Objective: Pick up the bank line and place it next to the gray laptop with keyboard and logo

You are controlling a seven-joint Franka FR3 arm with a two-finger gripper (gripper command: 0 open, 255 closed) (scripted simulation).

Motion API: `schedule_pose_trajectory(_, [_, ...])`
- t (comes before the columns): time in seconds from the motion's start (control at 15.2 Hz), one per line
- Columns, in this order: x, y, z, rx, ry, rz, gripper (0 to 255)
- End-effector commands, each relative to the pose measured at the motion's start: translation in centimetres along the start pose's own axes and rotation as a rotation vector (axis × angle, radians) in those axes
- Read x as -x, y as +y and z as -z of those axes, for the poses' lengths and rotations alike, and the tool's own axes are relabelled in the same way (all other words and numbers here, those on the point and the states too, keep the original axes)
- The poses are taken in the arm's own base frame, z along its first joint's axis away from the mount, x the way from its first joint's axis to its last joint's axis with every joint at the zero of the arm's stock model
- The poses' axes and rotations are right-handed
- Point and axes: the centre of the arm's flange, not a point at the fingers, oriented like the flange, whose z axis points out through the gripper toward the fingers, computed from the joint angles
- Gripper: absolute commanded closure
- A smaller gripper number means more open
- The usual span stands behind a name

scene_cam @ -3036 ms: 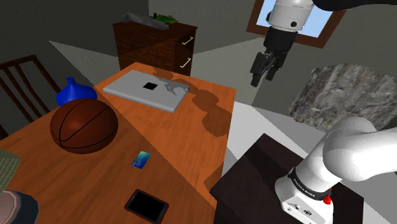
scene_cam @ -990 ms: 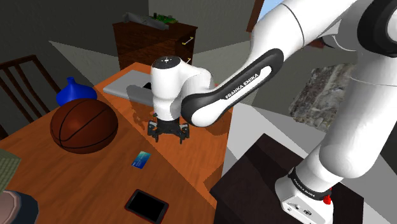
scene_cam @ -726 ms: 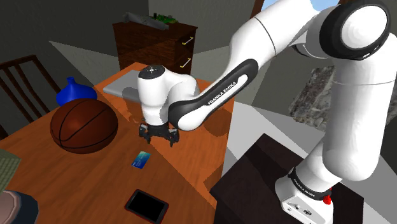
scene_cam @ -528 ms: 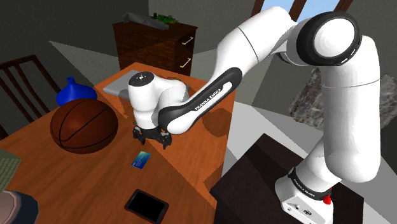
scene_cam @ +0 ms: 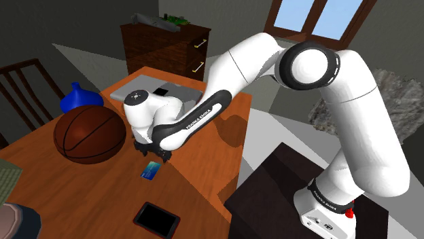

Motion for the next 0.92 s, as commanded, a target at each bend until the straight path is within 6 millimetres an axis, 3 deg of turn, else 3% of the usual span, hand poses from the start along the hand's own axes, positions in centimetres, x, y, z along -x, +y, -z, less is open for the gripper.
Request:
schedule_pose_trajectory(0.0, [0.1, -0.2, -1.2, 0.000, 0.001, -0.003, 0])
schedule_pose_trajectory(0.26, [0.1, -0.2, -3.1, 0.000, 0.001, -0.003, 0])
schedule_pose_trajectory(0.73, [0.1, -0.2, -3.1, 0.000, 0.001, -0.003, 0])
schedule_pose_trajectory(0.79, [0.1, -0.2, -3.1, 0.000, 0.001, -0.003, 255])
schedule_pose_trajectory(0.86, [0.1, -0.2, -3.1, 0.000, 0.001, -0.003, 255])
